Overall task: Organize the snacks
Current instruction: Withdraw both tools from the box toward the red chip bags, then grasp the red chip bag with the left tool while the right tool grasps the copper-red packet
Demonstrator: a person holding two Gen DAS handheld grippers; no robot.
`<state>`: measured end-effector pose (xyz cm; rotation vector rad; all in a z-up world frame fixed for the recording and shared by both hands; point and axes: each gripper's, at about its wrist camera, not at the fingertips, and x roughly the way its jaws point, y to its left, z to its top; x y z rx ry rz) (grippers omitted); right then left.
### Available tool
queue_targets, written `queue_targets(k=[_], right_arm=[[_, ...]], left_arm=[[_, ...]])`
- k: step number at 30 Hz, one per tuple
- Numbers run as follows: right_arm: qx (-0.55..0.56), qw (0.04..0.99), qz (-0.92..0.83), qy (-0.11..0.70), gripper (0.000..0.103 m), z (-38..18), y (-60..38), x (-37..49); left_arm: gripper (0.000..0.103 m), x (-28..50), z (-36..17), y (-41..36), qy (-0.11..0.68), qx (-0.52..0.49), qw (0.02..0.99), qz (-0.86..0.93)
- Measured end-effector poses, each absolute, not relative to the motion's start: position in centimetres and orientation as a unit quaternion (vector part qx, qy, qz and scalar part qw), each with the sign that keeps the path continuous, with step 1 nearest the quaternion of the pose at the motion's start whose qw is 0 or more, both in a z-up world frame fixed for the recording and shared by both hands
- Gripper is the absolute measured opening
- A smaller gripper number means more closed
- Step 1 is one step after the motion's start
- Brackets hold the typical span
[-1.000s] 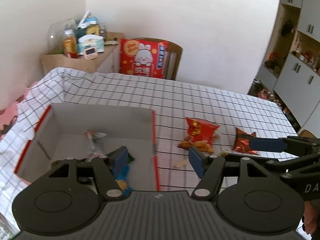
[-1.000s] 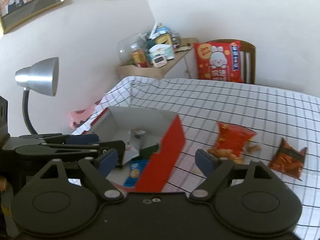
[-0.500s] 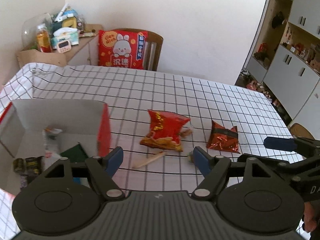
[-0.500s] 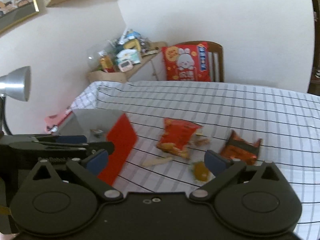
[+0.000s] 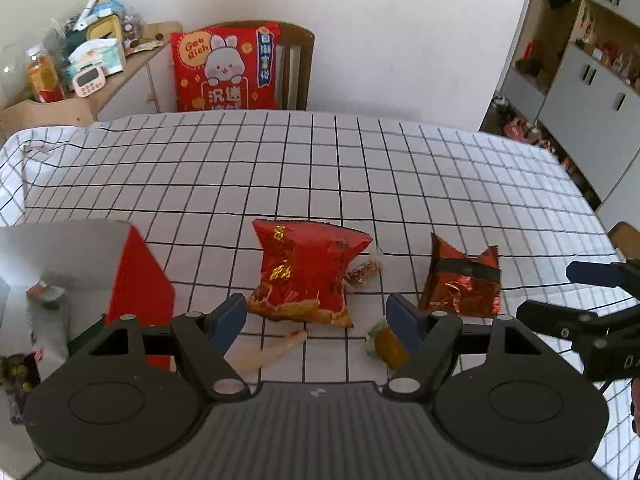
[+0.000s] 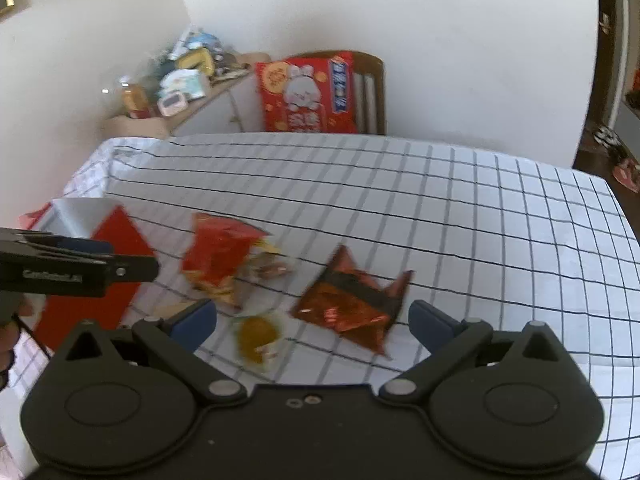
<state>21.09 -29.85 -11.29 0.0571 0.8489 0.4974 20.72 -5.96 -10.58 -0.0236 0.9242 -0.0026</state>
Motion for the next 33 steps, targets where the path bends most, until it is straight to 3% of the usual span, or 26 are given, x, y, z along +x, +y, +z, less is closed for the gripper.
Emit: queue_targets(k=[10,28,31,33], right_arm=[[0.075,0.858,0.213,0.461,0.103,-16.1,-30.1,26.0],[0.087,0.847,0.2,0.484,0.101,-19.8,-28.0,28.2],[0.084,0.847,0.205,0.483,0.092,-19.7,-27.6,28.0],[0.073,0.848,0.206,0.483,0.081,-19.7,-27.5,27.9]], left_arm=[[0.077,26.2,-14.2,-5.4,0.505,-0.023,0.863,-0.001],[0.075,29.1,-17.8,-5.4,0.524,-0.001,0.851,0.008],[0.071,29.0,-17.8,-5.3,0.519,0.001,0.855,0.01],[0.067,28.7,-17.9,-5.5,0.516,0.004,0.857,0.012]])
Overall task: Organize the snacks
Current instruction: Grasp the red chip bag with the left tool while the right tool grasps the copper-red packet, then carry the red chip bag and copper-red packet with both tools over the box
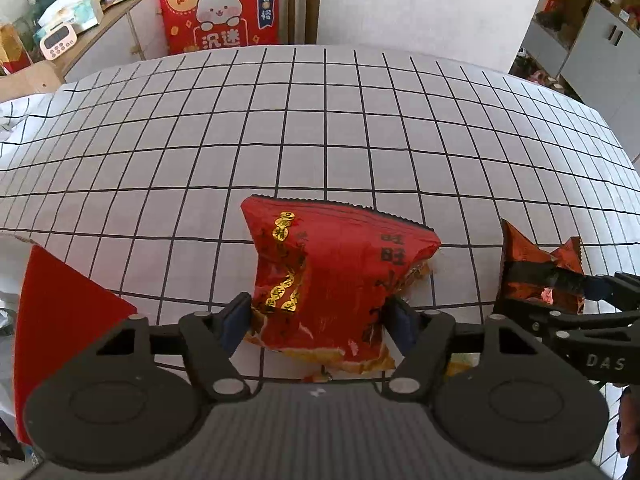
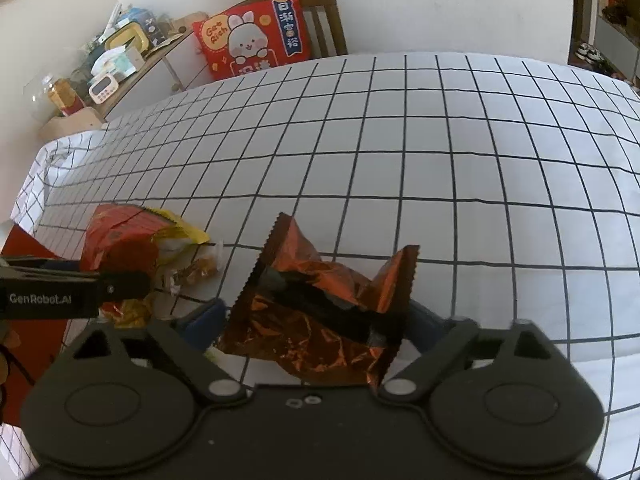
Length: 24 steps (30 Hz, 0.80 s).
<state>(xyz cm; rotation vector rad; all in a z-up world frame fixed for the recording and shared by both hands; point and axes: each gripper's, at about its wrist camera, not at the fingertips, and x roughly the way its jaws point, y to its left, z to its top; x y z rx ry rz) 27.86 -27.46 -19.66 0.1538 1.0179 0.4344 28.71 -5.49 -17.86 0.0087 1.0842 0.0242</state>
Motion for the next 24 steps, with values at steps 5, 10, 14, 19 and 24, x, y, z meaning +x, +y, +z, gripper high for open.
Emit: queue_targets(k=[5,10,14,19,24], right_arm=[[0.066,0.856,0.201,0.472,0.069,-19.3,-27.4,27.4],[0.062,0.865,0.202,0.455,0.064,-18.4,-27.5,26.7],[0.078,0.865,0.203,0.452,0.064,-17.2,-28.0,26.2],[0.081,0.863,0.21,0.452,0.064,-15.2,-28.2,24.8],[0.081,0.86,0.224,0.451,0.064,-13.0,-27.9,23.1]], left_arm=[[0.059,27.9,-17.6,-5.5,0.512,-0.001,0.859,0.018],[0.059,26.5,-17.0,-5.4,0.507,-0.006,0.862,0.027],[0.059,25.4,-15.6,-5.3,0.502,-0.017,0.864,0.028],[0.059,24.0,-13.6,-5.5,0.498,-0.018,0.867,0.028],[0.059,21.9,-11.2,-5.6,0.491,-0.022,0.87,0.028]])
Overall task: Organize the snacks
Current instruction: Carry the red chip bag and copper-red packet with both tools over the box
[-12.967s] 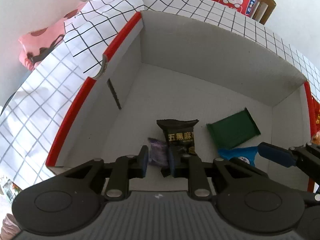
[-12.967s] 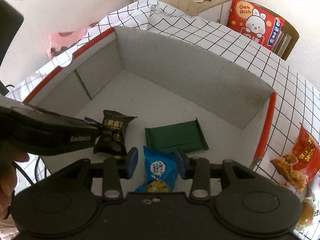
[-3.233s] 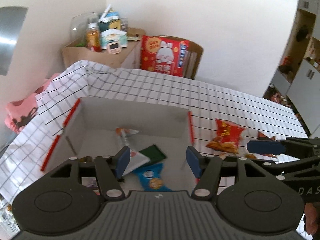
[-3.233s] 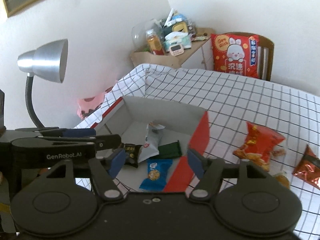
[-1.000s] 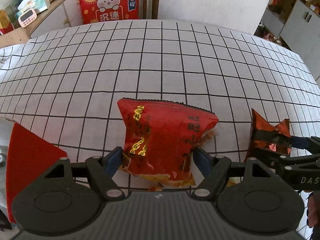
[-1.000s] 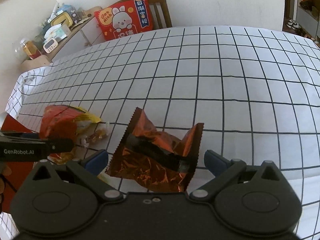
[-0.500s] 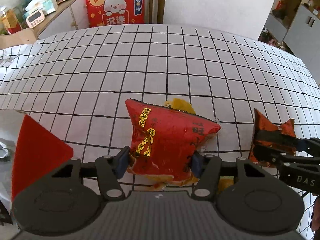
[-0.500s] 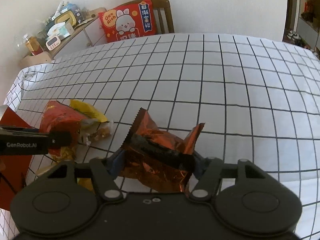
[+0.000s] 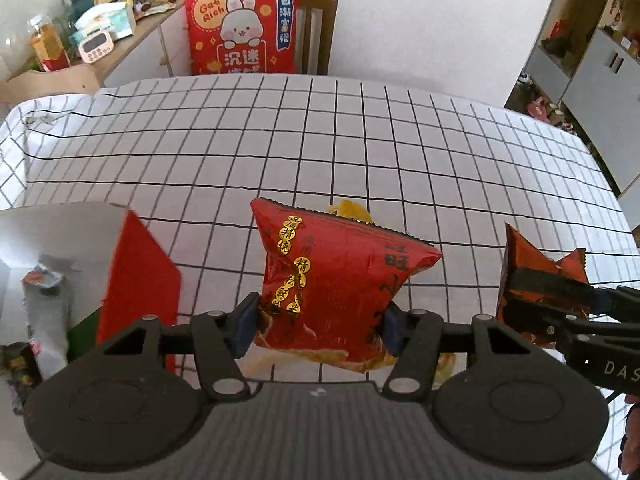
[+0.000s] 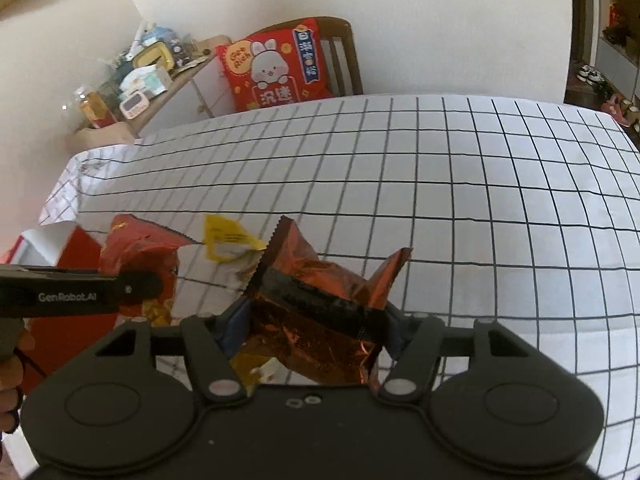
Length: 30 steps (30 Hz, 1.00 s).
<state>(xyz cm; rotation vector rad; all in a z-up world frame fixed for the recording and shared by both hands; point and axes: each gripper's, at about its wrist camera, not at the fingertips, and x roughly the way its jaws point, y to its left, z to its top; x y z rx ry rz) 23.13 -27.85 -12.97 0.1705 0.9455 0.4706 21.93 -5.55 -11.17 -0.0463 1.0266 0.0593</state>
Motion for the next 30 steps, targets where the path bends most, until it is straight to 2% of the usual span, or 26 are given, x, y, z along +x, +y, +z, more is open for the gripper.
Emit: queue_targets(k=[12,30], right_arm=[[0.075,0.856,0.276,0.431,0.064,-7.1,-25.6,18.7],[0.053,0.839,0.355,0.409,0.064,-2.8,-17.1,14.0]], left_arm=[[0.059,16.2,-5.5,-2.7,0.464,-0.051,0.884,0.034],[0.059,9.3,-1.8,5.8,0.451,-0.088,0.883,0.1]])
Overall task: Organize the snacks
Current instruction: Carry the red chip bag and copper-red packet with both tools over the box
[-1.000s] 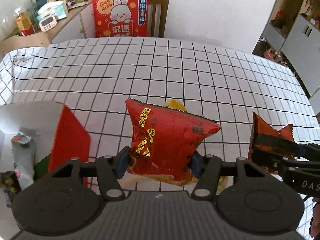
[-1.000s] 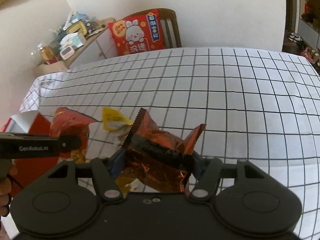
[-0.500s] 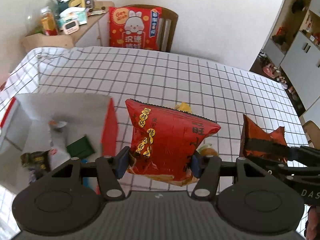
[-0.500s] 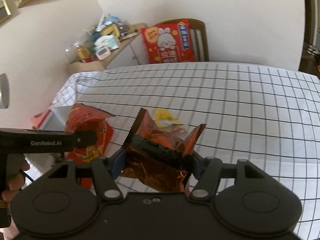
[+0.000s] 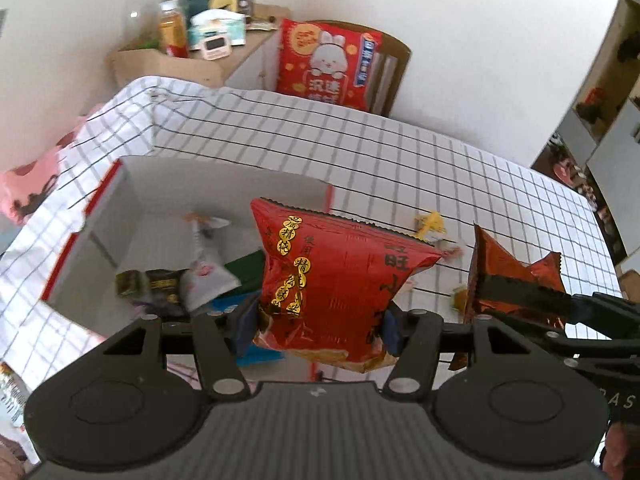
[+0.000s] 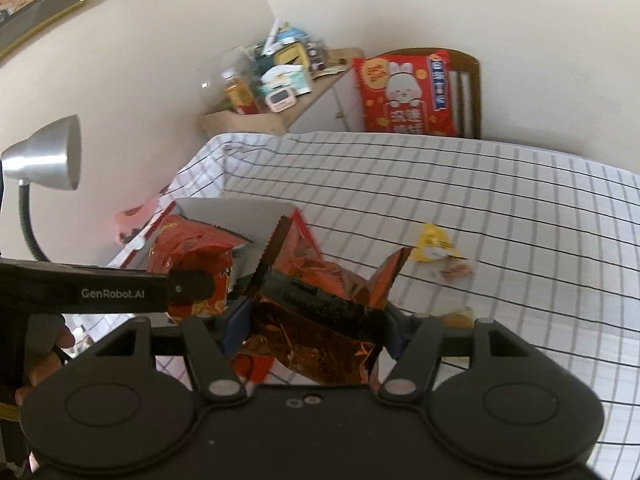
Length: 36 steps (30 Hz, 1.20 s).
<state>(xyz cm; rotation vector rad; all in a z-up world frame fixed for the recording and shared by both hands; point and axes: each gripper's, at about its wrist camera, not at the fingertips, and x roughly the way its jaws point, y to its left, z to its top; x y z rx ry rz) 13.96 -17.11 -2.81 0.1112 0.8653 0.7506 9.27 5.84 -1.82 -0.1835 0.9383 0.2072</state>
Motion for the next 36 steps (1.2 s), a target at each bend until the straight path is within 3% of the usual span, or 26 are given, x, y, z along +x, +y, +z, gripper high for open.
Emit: queue_targets(k=[17,36], right_arm=[[-0.012,0.822,0.399,0.406,0.065,-2.7,-5.9,11.6],[-0.072,0.817,0.378,0.43,0.066,-7.4,3.8,16.2]], left_arm=[[0.059,6.6,-1.3,15.4,0.437,-0.101,0.878,0.167],[0.059,12.5,-7.1,22.8,0.492,-0.077,0.84,0.215]])
